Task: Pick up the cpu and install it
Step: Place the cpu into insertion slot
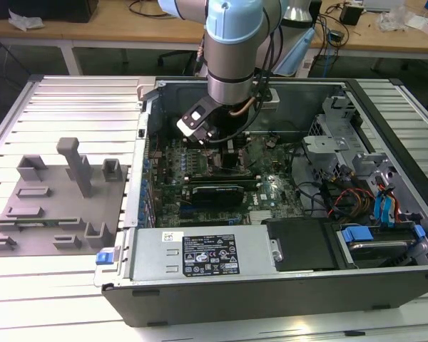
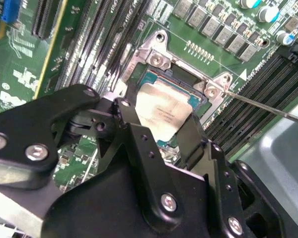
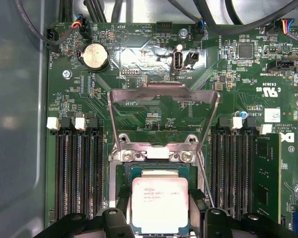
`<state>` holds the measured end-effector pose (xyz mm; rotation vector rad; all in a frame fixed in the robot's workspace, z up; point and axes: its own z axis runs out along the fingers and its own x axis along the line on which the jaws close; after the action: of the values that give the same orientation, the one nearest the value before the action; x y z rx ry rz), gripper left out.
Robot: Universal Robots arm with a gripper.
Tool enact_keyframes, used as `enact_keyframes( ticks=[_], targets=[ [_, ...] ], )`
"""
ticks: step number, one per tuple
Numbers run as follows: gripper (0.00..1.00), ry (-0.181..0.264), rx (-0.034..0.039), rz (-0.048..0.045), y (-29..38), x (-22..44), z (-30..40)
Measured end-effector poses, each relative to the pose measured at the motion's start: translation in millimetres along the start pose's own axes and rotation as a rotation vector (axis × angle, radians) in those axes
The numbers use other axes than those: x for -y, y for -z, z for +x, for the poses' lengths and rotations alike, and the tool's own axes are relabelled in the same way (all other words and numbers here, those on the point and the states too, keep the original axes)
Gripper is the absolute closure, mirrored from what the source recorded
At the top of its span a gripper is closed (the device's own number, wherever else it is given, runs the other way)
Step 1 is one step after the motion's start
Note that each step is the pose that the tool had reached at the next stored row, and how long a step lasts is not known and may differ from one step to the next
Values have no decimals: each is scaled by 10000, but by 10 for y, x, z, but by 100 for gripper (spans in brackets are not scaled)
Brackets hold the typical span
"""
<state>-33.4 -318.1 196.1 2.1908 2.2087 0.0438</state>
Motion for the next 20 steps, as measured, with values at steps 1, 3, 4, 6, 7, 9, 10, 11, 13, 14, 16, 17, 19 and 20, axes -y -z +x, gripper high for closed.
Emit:
enact_keyframes(
  ticks=[1, 3, 4, 6, 7, 9, 10, 11, 13, 14, 16, 17, 19, 20],
  targets=[
    [38, 0, 6, 3, 1, 0, -1],
    [38, 1, 11, 7, 2, 1, -2],
    [38, 0, 12, 7, 2, 1, -2],
    [38, 0, 13, 8, 2, 1, -2],
    [38, 1, 14, 8, 1, 1, -2],
    [38, 1, 23, 7, 1, 1, -9],
    [38, 1, 23, 8, 1, 1, -11],
    [38, 0, 23, 7, 1, 1, -12],
    [38, 2, 23, 7, 1, -5, -13],
    [38, 0, 24, 7, 1, -7, -13],
    [38, 0, 25, 8, 7, -7, -13],
    [38, 1, 25, 8, 15, -8, -13],
    [38, 0, 23, 7, 31, -9, -12],
    [38, 0, 21, 6, 31, -9, -12]
  ],
)
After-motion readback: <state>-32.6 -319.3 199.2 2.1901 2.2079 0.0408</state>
